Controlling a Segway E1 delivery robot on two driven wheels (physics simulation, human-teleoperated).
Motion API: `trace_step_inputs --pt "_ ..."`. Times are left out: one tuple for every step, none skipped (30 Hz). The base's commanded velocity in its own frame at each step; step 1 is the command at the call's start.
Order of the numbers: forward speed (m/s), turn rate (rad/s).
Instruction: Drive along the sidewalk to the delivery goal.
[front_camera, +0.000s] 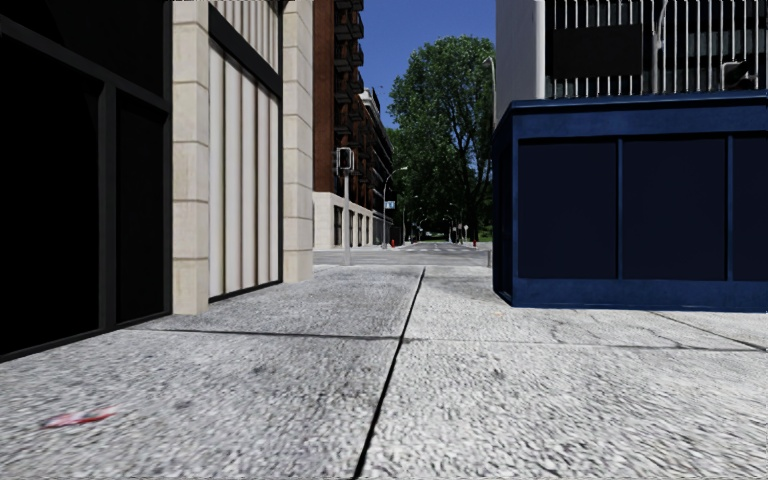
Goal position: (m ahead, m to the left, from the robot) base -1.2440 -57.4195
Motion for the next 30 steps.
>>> trace_step_inputs --pt "2.00 0.00" --pt "2.00 0.00" --pt "2.00 0.00" --pt "2.00 0.00" --pt "2.00 0.00" --pt "2.00 0.00" --pt "2.00 0.00" --pt "2.00 0.00" --pt "2.00 0.00" --pt "2.00 0.00" --pt "2.00 0.00" --pt "2.00 0.00" --pt "2.00 0.00" --pt "2.00 0.00" --pt "2.00 0.00" --pt "2.00 0.00" --pt "2.00 0.00" --pt "2.00 0.00" --pt "2.00 0.00" --pt "2.00 0.00" --pt "2.00 0.00" --pt "2.00 0.00" --pt "2.00 0.00" --pt "2.00 0.00" --pt "2.00 0.00" --pt "2.00 0.00" --pt "2.00 0.00" --pt "2.00 0.00" --pt "2.00 -0.05" --pt "2.00 -0.21"
